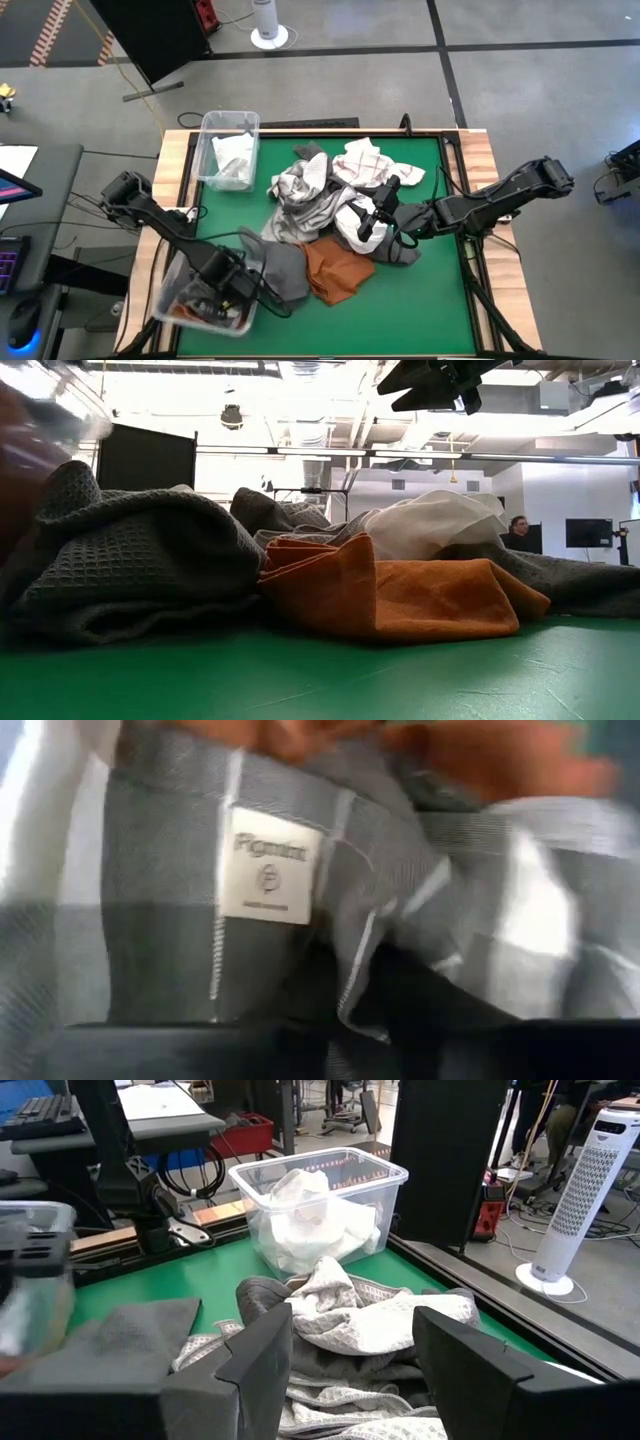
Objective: Sort towels by color in basket
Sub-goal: Put the gray patterned towel into the bottom transparent bin
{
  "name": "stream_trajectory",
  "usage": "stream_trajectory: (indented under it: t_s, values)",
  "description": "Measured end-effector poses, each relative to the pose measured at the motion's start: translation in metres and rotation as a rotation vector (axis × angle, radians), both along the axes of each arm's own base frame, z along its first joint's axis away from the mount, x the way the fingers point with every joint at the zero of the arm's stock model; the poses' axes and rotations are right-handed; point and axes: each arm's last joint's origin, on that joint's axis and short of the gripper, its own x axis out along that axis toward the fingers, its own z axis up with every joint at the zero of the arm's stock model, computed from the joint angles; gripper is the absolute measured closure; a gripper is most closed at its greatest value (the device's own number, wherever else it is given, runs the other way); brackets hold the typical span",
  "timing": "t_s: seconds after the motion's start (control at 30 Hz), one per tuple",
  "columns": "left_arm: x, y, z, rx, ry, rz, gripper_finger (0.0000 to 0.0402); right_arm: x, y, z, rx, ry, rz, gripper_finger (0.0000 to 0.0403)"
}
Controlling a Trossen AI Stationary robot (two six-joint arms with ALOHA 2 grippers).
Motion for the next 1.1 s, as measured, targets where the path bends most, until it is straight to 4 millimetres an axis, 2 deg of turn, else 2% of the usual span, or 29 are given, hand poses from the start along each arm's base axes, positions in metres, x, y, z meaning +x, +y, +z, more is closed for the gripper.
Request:
stream_trajectory:
  t_s: [0.2,0.33,0.5,0.63,0.87,0.93,1.1]
  values:
    - [-0.001,-0.006,0.006,-0.004,-0.03,-0.016,0.0253,0.0,0.0,0.0,0.0,-0.001,0.0,0.0168]
    - [-0.002,-0.005,0.008,-0.028,0.01,0.036,0.023,0.0,0.0,0.0,0.001,-0.001,0.0,0.0168]
    - [0.0,-0.002,0.027,-0.044,0.059,0.081,0.0226,0.0,0.0,0.0,0.001,-0.001,0.0,0.0168]
    - [-0.003,0.001,0.046,-0.019,0.074,0.054,0.0226,0.0,0.0,0.0,0.001,-0.003,0.0,0.0168]
    - [0.002,-0.002,0.078,-0.063,-0.015,0.039,0.0226,0.0,0.0,0.0,0.001,-0.003,0.0,0.0168]
    - [0.0,-0.003,0.08,-0.032,-0.027,0.031,0.0226,0.0,0.0,0.0,0.001,-0.003,0.0,0.0168]
    - [-0.014,0.011,0.077,0.105,0.14,0.029,0.0226,0.0,0.0,0.0,0.0,0.0,0.0,0.0168]
